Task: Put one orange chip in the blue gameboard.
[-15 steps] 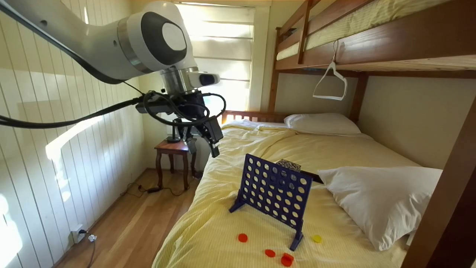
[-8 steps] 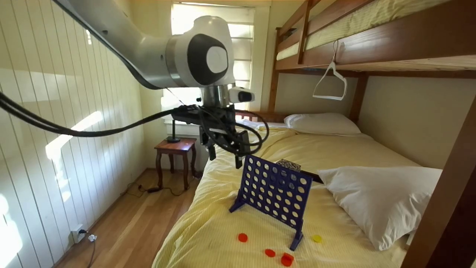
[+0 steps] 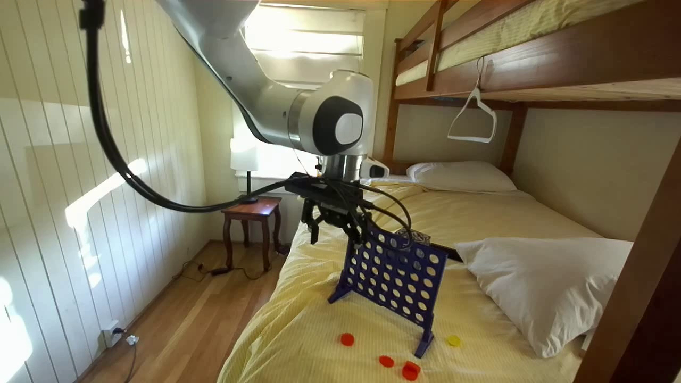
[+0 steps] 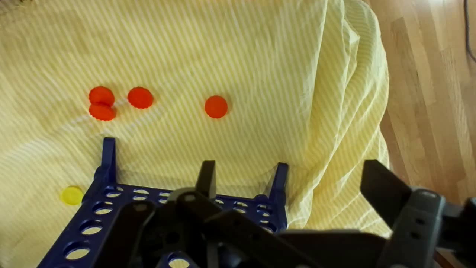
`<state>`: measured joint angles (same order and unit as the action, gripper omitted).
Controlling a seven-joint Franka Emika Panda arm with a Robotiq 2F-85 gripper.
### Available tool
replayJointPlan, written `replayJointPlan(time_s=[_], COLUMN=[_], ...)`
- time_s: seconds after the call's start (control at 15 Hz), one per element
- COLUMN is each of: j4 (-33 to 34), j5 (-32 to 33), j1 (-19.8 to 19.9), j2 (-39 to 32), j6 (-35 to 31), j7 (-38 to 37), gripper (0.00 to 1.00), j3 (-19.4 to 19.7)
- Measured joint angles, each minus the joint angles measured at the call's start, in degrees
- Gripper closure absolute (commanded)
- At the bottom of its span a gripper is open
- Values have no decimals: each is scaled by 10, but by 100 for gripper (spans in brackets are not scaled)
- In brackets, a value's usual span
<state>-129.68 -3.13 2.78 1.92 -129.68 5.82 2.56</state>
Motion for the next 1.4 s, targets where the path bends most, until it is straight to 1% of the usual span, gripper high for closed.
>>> replayJointPlan(time_s=[0.47,0.6,0.73,1.07,1.4], j4=[70,85,94,79,73], j5=[0,0,0,-10,-14], j1=[7,10,14,22,25], j2=[-135,-166,-190,-210,-210], j6=[4,4,-11,-91,-102], j7=[-19,-24,-35,-71,-84], gripper=[0,0,0,0,0], j3=[8,12,15,15,15])
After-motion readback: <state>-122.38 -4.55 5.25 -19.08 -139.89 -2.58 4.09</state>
